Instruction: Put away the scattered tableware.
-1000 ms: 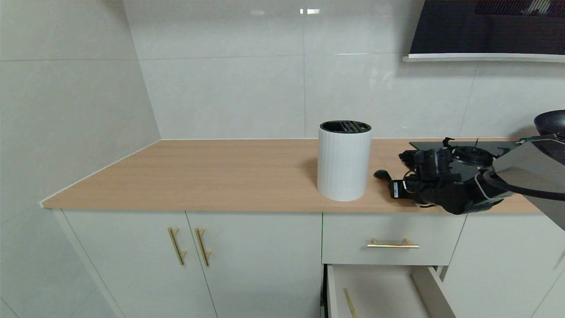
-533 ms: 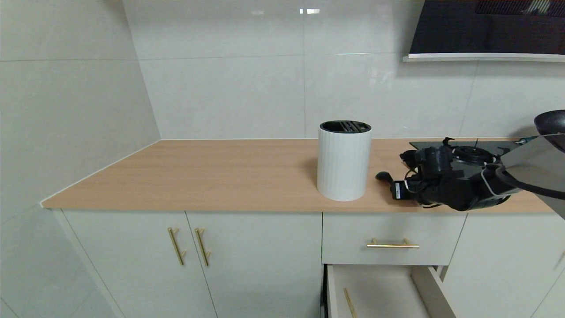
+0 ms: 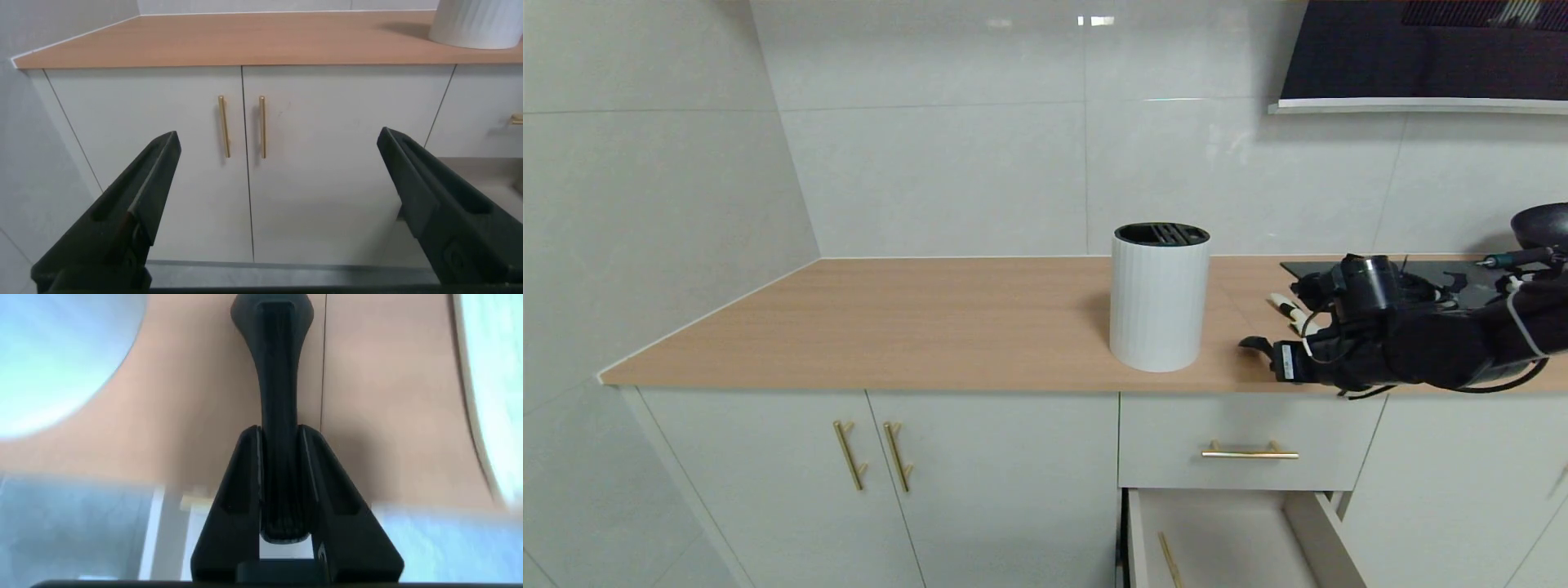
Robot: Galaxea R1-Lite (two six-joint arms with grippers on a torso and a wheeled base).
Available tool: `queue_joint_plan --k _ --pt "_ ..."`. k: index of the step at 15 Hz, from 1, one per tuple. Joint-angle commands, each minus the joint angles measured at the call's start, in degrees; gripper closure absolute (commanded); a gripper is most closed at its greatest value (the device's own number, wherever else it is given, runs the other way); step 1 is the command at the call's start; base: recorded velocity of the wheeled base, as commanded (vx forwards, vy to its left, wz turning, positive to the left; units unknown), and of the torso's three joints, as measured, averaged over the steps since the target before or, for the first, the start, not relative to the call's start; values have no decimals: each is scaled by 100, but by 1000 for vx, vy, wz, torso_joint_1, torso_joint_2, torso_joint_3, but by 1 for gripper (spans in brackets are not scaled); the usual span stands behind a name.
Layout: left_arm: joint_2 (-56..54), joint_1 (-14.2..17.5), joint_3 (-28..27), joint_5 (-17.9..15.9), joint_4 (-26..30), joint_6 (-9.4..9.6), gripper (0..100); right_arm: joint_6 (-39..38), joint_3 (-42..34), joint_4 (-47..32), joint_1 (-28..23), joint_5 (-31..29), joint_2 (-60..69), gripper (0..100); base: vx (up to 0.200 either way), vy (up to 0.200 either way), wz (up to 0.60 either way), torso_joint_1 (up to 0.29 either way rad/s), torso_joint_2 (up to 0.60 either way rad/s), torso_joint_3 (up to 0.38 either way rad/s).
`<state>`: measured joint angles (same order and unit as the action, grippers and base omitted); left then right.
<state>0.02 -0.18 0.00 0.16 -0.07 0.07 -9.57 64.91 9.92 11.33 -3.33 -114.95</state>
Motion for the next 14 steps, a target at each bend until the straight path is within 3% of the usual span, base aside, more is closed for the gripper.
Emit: queue_joint_plan --k 1,7,14 --pt "-2 1 0 2 -1 -7 0 -168 -743 10 116 -19 825 100 0 0 0 0 0 0" --pt "-2 1 0 2 -1 1 0 -230 -2466 45 239 8 1950 100 0 0 0 0 0 0" --pt "-2 1 0 2 -1 1 0 -274 -3020 528 485 -1 1827 100 0 0 0 0 0 0"
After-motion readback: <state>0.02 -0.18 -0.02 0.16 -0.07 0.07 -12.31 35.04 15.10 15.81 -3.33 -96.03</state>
